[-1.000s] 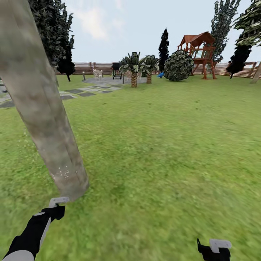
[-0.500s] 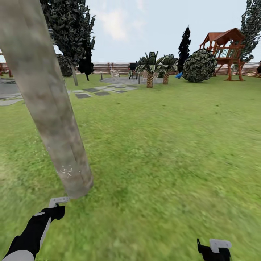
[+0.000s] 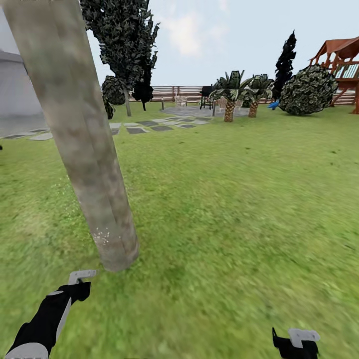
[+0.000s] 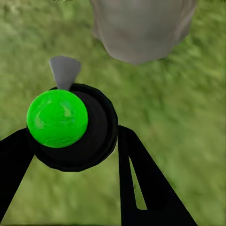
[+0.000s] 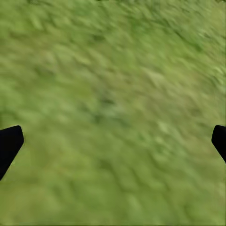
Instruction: In the garden, pick up the pesticide atomizer on the floor and spray pesticide onto both trees until each tree trunk is fully covered.
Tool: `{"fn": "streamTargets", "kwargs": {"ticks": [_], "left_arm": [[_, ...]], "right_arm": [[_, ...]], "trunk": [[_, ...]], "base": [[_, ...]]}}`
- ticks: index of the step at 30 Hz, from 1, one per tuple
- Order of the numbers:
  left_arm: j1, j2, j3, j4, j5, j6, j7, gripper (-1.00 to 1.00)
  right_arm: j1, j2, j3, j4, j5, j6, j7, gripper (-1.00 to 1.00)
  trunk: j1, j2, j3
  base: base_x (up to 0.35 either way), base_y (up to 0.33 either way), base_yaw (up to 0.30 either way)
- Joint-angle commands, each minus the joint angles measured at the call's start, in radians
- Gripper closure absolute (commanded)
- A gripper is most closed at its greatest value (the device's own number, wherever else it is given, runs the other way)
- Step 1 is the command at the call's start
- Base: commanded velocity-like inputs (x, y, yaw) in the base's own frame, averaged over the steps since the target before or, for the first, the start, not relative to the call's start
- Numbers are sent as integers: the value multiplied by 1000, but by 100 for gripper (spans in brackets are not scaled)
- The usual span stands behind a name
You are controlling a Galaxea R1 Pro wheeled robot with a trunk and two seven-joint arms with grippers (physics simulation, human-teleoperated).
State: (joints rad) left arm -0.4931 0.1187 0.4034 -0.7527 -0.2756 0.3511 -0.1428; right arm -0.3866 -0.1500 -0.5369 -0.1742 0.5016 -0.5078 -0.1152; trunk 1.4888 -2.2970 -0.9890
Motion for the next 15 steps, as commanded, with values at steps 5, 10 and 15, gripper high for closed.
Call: {"fn": "streamTargets", "kwargs": {"ticks": [5,10,15], "left_arm": [[-36,0,-18,-59,-3,167,-11,100],[-146,-1,-190,-102,-2,285,-29,100],[-213,37,-230,-94,-10,328,-216,100]], "right_arm": [[0,-1,0,-1,0,0,0,-100],[0,-2,0,1,1,0,-1,-100],[0,-3,0,1,0,0,0,-100]], "trunk": [[0,0,0],[0,0,0],[0,0,0]], "base": [[3,-2,199],[0,0,20],[0,0,0]]}}
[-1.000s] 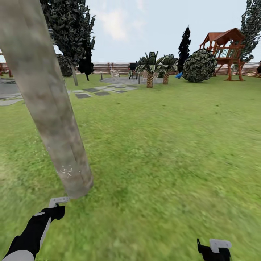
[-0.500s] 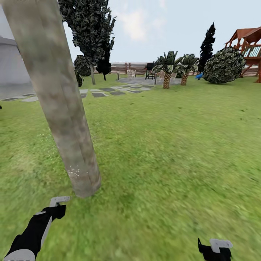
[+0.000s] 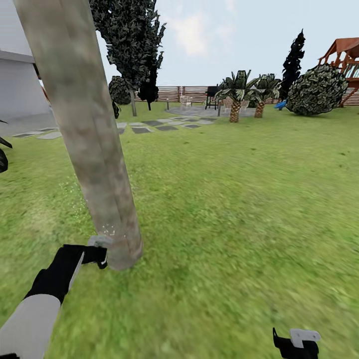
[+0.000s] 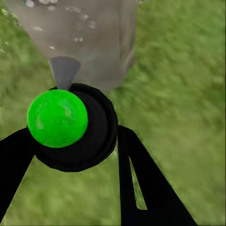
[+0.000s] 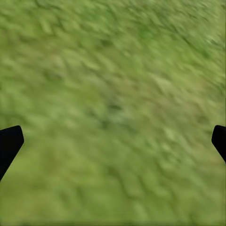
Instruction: In the garden, pick up the pesticide atomizer on the floor and spray pesticide onto both trees until each tree trunk is fully covered.
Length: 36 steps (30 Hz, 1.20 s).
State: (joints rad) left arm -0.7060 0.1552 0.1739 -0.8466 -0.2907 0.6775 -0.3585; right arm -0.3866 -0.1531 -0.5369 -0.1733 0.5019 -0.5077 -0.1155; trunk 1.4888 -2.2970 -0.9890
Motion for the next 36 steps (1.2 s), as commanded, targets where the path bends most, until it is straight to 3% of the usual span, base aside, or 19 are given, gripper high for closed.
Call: {"fn": "streamTargets", "kwargs": {"ticks": [1,3,5,7,10,12,15,17,19,21,22,24,27,32,36], "left_arm": [[-9,28,1,1,6,5,-15,100],[-24,85,2,3,9,9,-28,100],[-33,97,0,3,8,13,-30,100],[-37,91,-7,-3,7,45,-31,100],[-53,46,-17,-9,6,67,-31,100],[-66,43,-18,-8,7,73,-32,100],[-94,93,-12,-6,10,86,-54,100],[-92,106,-18,-8,8,88,-66,100],[-98,98,-21,-12,8,89,-71,100],[-100,72,-22,-33,7,94,-72,100],[-101,63,-22,-59,7,125,-72,100],[-122,76,-16,-110,10,214,-75,100],[-134,119,-14,-128,12,244,-88,100],[-136,114,-23,-137,9,252,-121,100],[-138,104,-22,-234,10,289,-122,100]], "right_arm": [[0,0,0,0,0,0,0,-100],[0,0,0,0,0,0,0,-100],[0,0,0,0,0,0,-1,-100],[0,0,0,0,0,0,-1,-100],[0,0,0,0,0,0,-1,-100],[0,0,0,0,0,0,-1,-100],[0,0,0,0,0,0,-1,-100],[0,0,0,0,0,0,-1,-100],[0,0,0,0,0,0,-1,-100],[0,0,0,0,0,0,-1,-100],[0,0,0,0,0,0,-1,-100],[0,0,0,-1,0,0,-1,-100],[0,1,0,-1,0,0,-1,-100],[0,1,0,-2,0,0,-1,-100],[0,1,0,-2,0,0,-1,-100]], "trunk": [[0,0,0],[0,0,0],[0,0,0],[0,0,0],[0,0,0],[0,0,0],[0,0,0],[0,0,0],[0,0,0],[0,0,0],[0,0,0],[0,0,0],[0,0,0],[0,0,0],[0,0,0]], "base": [[0,0,0],[0,0,0],[0,0,0],[0,0,0],[0,0,0],[0,0,0],[0,0,0],[0,0,0],[0,0,0],[0,0,0],[0,0,0],[0,0,0],[0,0,2],[0,0,229],[1,-10,202]]}}
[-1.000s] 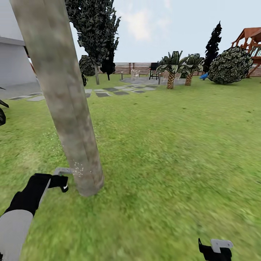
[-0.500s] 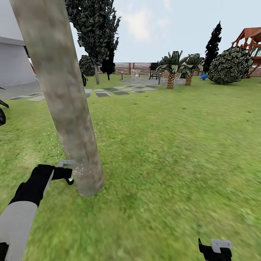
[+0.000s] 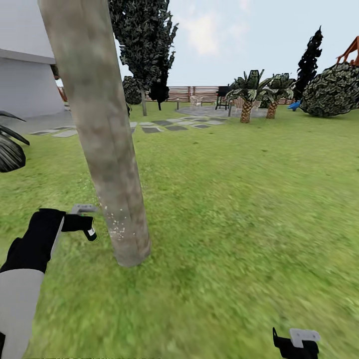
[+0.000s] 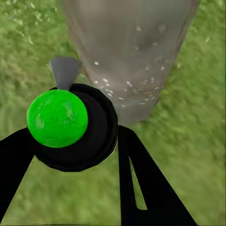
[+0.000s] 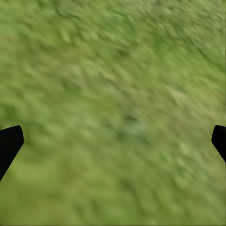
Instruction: In the garden, pick up the pesticide atomizer on the floor and spray pesticide onto both trees until each tree trunk is fully covered.
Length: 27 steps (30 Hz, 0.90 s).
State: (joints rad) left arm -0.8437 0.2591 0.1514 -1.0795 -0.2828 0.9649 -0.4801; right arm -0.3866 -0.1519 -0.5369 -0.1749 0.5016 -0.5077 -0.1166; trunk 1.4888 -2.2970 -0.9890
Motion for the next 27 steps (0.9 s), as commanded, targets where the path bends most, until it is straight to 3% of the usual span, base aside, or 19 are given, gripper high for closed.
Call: {"fn": "streamTargets", "kwargs": {"ticks": [1,5,16,27], "left_arm": [[0,2,0,-22,2,19,0,100],[-1,-4,0,-72,2,41,0,100],[-1,-1,0,-82,1,43,0,100],[1,0,0,-83,-1,43,0,100]], "right_arm": [[0,0,0,0,0,0,0,-100],[0,0,0,0,0,0,0,-100],[0,-1,0,0,0,0,0,-100],[0,-2,0,0,0,0,0,-100]], "trunk": [[0,0,0],[0,0,0],[0,0,0],[0,0,0]], "base": [[41,-137,45],[13,-243,9],[-62,-273,155],[162,-235,2]]}}
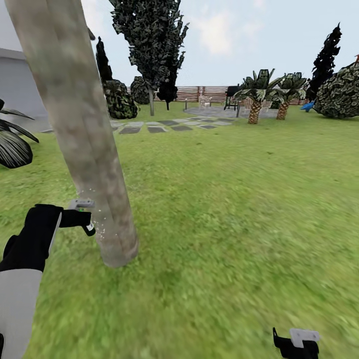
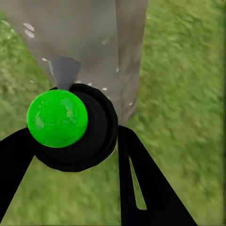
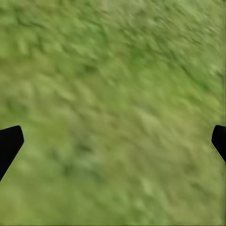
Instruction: In the garden, pick up the pesticide atomizer on the floor and spray pesticide onto both trees until each tree trunk is fully covered.
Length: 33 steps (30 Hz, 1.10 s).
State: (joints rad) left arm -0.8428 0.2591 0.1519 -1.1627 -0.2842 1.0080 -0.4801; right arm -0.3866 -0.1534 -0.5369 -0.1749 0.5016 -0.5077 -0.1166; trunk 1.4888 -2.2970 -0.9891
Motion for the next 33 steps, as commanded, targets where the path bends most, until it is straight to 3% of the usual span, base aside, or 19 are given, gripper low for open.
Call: {"fn": "streamTargets", "kwargs": {"ticks": [1,13,22,33], "left_arm": [[0,0,0,0,0,0,0,100],[10,2,-1,0,-2,-3,1,100],[10,5,-2,0,-3,-2,2,100],[10,5,-1,0,-3,0,2,100]], "right_arm": [[0,0,0,0,0,0,0,-100],[0,0,0,0,0,0,0,-100],[0,0,0,0,0,0,0,-100],[0,0,0,0,-1,0,0,-100]], "trunk": [[0,0,0],[0,0,0],[0,0,0],[0,0,0]], "base": [[238,-197,67],[108,-114,229],[0,-261,26],[5,-270,234]]}}
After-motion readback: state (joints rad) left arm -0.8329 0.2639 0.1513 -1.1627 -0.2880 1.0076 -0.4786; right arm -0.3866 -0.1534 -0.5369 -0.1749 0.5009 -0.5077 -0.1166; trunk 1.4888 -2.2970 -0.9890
